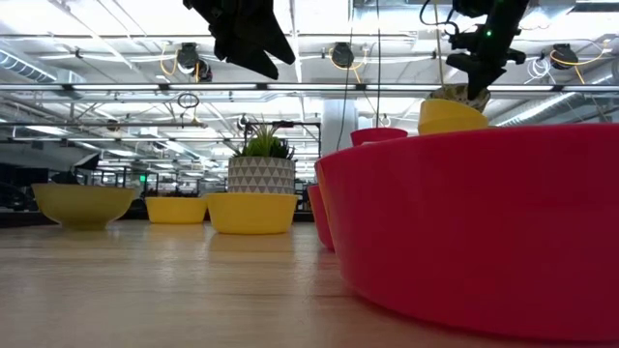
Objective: Pick & Place Mini bowls
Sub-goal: Stack the white and yellow bowl on top of the other white and yellow bowl on the shelf
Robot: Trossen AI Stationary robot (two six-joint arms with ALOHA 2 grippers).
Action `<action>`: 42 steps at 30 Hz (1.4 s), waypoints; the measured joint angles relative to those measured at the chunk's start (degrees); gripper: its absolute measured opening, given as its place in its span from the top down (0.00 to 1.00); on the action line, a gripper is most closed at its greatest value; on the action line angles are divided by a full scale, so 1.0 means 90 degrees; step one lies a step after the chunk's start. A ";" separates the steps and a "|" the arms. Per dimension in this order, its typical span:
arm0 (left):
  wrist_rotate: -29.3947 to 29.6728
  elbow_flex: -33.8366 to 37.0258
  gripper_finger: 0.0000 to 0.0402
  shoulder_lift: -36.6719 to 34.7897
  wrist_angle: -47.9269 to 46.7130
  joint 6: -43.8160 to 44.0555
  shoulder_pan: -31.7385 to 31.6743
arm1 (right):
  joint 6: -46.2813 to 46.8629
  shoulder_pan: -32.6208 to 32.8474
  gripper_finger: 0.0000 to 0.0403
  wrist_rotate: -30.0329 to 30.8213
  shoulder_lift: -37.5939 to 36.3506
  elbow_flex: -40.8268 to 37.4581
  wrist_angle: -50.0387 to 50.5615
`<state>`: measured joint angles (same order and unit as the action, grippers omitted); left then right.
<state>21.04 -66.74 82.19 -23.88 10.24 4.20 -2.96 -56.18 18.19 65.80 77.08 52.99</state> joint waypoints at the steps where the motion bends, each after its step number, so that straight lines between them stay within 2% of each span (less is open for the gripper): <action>1: 0.0000 0.0000 0.15 0.0000 0.0000 0.0000 0.0001 | 0.0065 0.0000 0.99 0.0009 0.0000 0.0000 -0.0009; 5: 0.0000 0.0000 0.15 0.0000 -0.0002 0.0000 -0.0001 | 0.0393 0.0076 0.99 0.0236 0.0000 -0.0025 -0.0208; 12: 0.0002 0.0000 0.15 0.0000 -0.0007 -0.0009 0.0000 | 0.0458 0.0420 0.99 0.1309 0.0153 -0.0298 -0.0264; 17: 0.0001 0.0000 0.15 0.0000 -0.0012 -0.0053 -0.0001 | 0.0468 0.0442 0.99 0.1617 0.0262 -0.0304 -0.0215; 29: 0.0002 0.0000 0.15 0.0000 -0.0044 -0.0063 -0.0001 | 0.0520 0.0471 0.98 0.1647 0.0289 -0.0304 -0.0046; 42: 0.0002 0.0000 0.15 0.0000 -0.0041 -0.0068 0.0001 | 0.1492 0.0471 0.98 0.1639 0.0291 -0.0304 -0.0110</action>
<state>21.06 -66.74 82.19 -24.25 9.63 4.21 10.47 -51.94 32.95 68.42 74.35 52.00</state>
